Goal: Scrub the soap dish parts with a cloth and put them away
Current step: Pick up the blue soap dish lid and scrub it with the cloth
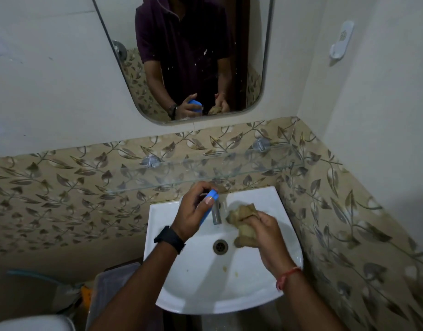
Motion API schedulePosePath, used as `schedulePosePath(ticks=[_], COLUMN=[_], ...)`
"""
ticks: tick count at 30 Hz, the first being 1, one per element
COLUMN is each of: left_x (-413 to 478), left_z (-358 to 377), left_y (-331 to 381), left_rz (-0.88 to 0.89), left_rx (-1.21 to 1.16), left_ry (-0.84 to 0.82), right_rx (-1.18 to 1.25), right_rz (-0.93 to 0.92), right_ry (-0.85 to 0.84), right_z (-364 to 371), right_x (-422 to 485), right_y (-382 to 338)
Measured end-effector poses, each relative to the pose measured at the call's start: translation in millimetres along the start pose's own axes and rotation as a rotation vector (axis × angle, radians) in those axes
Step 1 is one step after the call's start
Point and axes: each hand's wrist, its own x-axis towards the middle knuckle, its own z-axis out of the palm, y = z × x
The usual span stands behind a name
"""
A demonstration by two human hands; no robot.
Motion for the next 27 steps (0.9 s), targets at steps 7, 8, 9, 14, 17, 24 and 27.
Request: schedulePosePath(ticks=[7,8,9,14,17,24,27], left_x=[11.6,13.3,15.1,17.6,15.7,9.6,18.1], left_z=[22.8,26.0,28.2,35.5,33.7,43.5,38.9], left_y=[13.9,16.6,19.3,25.0,21.0,18.3,19.9], left_rz=[0.221,0.225,0.222,0.192,0.075,-0.222,-0.26], left_rx=[0.214,0.198,0.176,0.127,-0.06,-0.493,-0.534], left_ry=[-0.063,-0.031,-0.01,-0.034,0.04,0.141,0.211], right_rx=[0.029,-0.027,-0.103,-0.595,-0.206,-0.228,-0.356], right_rz=[-0.164,-0.2,-0.232,-0.223,-0.164,-0.5,-0.598], right_ry=[-0.11,-0.108,-0.118,-0.044,0.136,0.054,-0.046], right_z=[31.7,34.3,35.4,21.5,10.3,46.1,48.4], right_x=[1.0,-1.0,-2.6,0.9,6.2,9.0,6.6], right_y=[-12.0,-9.2,-5.9,9.5,6.2,-20.6,-4.6])
